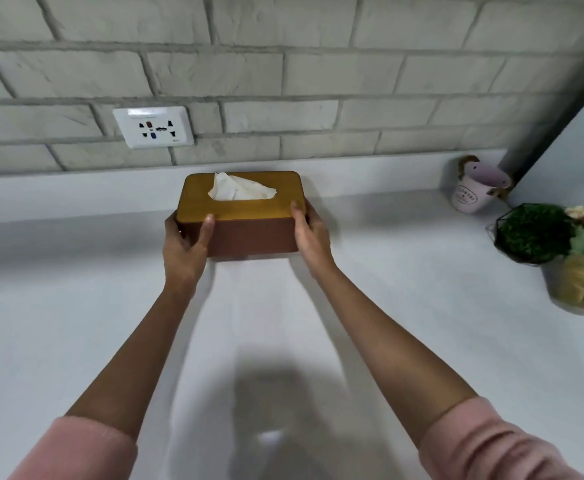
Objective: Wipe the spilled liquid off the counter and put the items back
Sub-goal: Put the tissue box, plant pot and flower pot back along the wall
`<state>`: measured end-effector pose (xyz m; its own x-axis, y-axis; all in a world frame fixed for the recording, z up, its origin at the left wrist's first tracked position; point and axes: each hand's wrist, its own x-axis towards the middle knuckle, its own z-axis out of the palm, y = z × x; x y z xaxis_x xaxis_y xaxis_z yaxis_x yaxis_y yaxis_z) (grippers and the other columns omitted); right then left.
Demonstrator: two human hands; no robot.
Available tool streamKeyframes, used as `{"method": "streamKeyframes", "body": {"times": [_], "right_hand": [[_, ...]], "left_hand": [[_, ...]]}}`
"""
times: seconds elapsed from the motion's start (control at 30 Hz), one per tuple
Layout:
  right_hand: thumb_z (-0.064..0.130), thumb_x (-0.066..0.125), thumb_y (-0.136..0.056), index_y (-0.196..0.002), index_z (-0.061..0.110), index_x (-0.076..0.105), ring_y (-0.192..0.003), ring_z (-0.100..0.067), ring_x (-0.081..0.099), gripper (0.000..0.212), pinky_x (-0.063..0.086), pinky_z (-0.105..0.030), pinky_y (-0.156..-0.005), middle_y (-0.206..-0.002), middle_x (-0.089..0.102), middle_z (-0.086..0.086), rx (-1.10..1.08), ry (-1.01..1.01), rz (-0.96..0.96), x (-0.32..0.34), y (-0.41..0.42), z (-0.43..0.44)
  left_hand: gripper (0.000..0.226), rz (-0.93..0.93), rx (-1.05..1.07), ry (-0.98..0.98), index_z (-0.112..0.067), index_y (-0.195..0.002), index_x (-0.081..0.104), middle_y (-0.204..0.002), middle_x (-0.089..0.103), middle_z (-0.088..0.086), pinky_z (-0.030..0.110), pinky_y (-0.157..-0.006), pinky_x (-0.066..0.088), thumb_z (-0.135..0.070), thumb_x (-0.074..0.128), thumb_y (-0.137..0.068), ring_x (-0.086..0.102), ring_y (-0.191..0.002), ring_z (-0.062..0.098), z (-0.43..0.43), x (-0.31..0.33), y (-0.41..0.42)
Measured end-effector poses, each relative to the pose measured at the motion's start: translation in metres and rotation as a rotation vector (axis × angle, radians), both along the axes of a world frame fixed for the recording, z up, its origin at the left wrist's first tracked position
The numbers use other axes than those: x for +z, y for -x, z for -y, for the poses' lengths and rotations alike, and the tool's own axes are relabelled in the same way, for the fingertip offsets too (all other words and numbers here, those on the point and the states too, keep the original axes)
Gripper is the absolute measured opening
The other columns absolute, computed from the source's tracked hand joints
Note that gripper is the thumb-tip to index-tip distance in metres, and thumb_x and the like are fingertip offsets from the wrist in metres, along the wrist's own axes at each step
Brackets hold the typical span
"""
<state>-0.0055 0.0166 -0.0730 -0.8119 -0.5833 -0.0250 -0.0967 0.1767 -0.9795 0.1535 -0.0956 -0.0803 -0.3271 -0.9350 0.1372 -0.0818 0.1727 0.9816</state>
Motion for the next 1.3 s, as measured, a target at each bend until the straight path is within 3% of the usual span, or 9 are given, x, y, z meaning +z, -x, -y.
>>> {"method": "streamKeyframes", "body": {"times": [0.07,0.37,0.6,0.67,0.77,0.87,1.07,1.2,1.3], "right_hand": [[0.053,0.04,-0.094,-0.135,0.024,0.048,-0.113,-0.021,0.055,0.05,0.042,-0.03,-0.097,-0.111,0.059,0.005,0.019,-0.01,-0.008,-0.005,0.001,0.012],[0.056,0.038,-0.093,-0.136,0.028,0.045,-0.124,-0.022,0.05,0.052,0.039,-0.036,-0.106,-0.135,0.055,0.0,0.048,-0.052,-0.013,-0.015,0.013,0.04],[0.057,0.038,-0.093,-0.138,0.029,0.043,-0.124,-0.021,0.05,0.053,0.04,-0.037,-0.106,-0.136,0.054,0.001,0.085,-0.058,-0.004,-0.021,0.012,0.053],[0.057,0.037,-0.093,-0.139,0.028,0.042,-0.125,-0.022,0.05,0.054,0.039,-0.036,-0.106,-0.137,0.053,0.0,0.097,-0.052,0.003,-0.023,0.01,0.057],[0.057,0.036,-0.094,-0.141,0.028,0.038,-0.126,-0.023,0.048,0.055,0.038,-0.031,-0.101,-0.139,0.051,-0.001,0.098,-0.044,0.014,-0.023,0.008,0.061],[0.057,0.036,-0.094,-0.14,0.028,0.038,-0.125,-0.024,0.049,0.054,0.037,-0.028,-0.095,-0.138,0.052,-0.002,0.088,-0.025,0.021,-0.023,0.006,0.063],[0.059,0.031,-0.095,-0.145,0.026,0.027,-0.132,-0.027,0.042,0.06,0.032,-0.028,-0.097,-0.146,0.043,-0.003,0.169,-0.083,0.031,-0.018,0.009,0.059],[0.06,0.031,-0.094,-0.149,0.023,0.019,-0.14,-0.021,0.032,0.068,0.025,-0.028,-0.108,-0.155,0.029,0.0,0.217,-0.106,-0.012,-0.006,0.012,0.034],[0.048,0.038,-0.097,-0.145,0.018,0.031,-0.136,-0.016,0.037,0.057,0.027,-0.023,-0.108,-0.149,0.039,-0.002,0.117,-0.028,-0.098,0.0,0.021,-0.008]], "left_hand": [[0.058,-0.012,0.005,-0.02,-0.013,-0.132,0.042,-0.114,0.054,-0.006,-0.007,-0.069,0.04,-0.04,0.063,-0.085,0.052,-0.102,0.007,0.01,-0.006,-0.001],[0.059,-0.046,0.031,-0.025,-0.015,-0.134,0.041,-0.118,0.053,-0.009,-0.006,-0.075,0.042,-0.041,0.063,-0.085,0.052,-0.103,0.002,0.031,-0.018,0.01],[0.06,-0.046,0.073,-0.014,-0.016,-0.133,0.041,-0.118,0.054,-0.006,-0.004,-0.077,0.042,-0.045,0.062,-0.085,0.05,-0.088,-0.021,0.04,-0.027,0.007],[0.06,-0.04,0.083,-0.013,-0.016,-0.133,0.041,-0.122,0.055,-0.001,0.0,-0.08,0.044,-0.044,0.062,-0.085,0.053,-0.096,-0.012,0.044,-0.027,0.006],[0.061,-0.033,0.061,-0.016,-0.014,-0.135,0.037,-0.132,0.053,0.006,0.02,-0.098,0.045,-0.043,0.061,-0.086,0.051,-0.117,0.011,0.048,-0.027,0.005],[0.063,-0.023,0.026,-0.016,-0.01,-0.136,0.033,-0.135,0.049,0.009,0.037,-0.107,0.041,-0.042,0.059,-0.088,0.049,-0.124,0.019,0.049,-0.027,0.006],[0.066,-0.002,0.028,-0.027,-0.008,-0.14,0.026,-0.141,0.044,0.005,0.038,-0.112,0.036,-0.039,0.056,-0.09,0.045,-0.129,0.016,0.047,-0.024,0.008],[0.075,0.164,0.209,0.126,-0.002,-0.147,0.014,-0.151,0.025,0.017,0.039,-0.116,0.021,-0.038,0.052,-0.093,0.024,-0.14,0.032,0.021,-0.016,0.016],[0.073,0.177,0.261,0.268,-0.001,-0.145,0.019,-0.148,0.022,0.022,0.042,-0.115,0.02,-0.04,0.051,-0.092,0.022,-0.138,0.039,-0.023,-0.006,0.031]]}}
